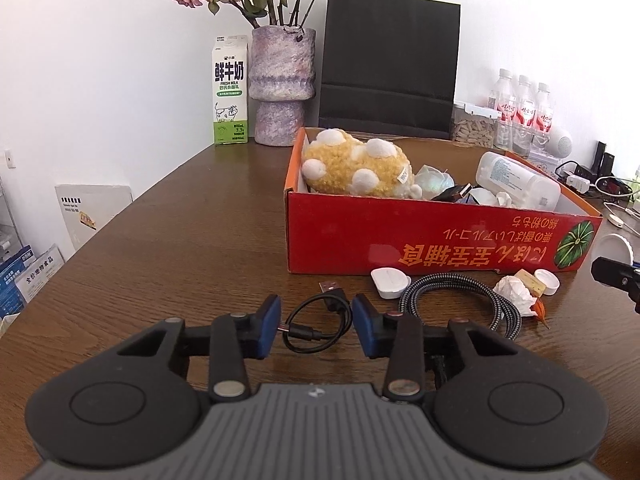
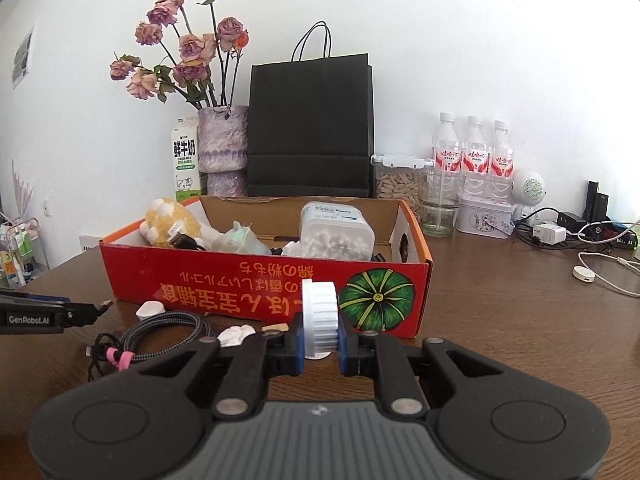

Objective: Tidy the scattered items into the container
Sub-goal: 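Carry the cable and cap over the box and open both tools to drop them, then withdraw both tools from the box toward the remaining table items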

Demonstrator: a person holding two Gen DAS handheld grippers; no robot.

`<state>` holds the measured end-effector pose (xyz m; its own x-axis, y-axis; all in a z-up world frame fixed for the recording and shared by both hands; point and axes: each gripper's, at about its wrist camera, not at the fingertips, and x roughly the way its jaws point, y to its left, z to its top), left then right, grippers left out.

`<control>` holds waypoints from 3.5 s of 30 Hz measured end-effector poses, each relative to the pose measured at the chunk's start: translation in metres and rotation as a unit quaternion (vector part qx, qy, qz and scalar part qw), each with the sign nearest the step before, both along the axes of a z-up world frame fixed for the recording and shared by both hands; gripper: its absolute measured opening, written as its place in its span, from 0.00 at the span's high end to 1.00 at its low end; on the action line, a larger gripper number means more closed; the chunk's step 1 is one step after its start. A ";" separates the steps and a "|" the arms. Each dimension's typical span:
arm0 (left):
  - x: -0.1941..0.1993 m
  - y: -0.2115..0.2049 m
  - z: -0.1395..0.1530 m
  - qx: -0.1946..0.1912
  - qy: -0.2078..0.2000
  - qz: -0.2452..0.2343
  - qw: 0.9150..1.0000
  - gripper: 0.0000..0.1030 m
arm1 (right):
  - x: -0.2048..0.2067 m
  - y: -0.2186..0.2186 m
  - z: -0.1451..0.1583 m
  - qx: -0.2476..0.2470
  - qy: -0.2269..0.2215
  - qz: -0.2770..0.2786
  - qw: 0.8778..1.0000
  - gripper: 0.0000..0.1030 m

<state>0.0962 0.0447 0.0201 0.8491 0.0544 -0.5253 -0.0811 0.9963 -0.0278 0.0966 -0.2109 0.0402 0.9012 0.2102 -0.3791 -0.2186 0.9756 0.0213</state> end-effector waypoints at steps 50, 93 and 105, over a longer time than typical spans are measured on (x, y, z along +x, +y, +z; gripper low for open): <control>0.129 -0.063 0.034 0.025 -0.115 -0.038 0.992 0.61 | 0.137 0.043 0.018 0.019 -0.047 0.016 0.999 0.86; 0.086 -0.050 0.038 0.023 -0.216 0.054 0.975 0.00 | 0.091 0.038 0.027 0.009 -0.145 -0.030 0.989 0.00; 0.056 -0.036 0.034 0.032 -0.202 0.065 0.977 0.00 | 0.062 0.032 0.025 -0.001 -0.146 -0.025 0.989 0.00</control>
<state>0.1519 0.0085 0.0543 0.9702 0.1977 -0.1403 -0.2026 0.9790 -0.0217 0.1589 -0.1793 0.0649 0.9817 0.1611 -0.1012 -0.1656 0.9854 -0.0385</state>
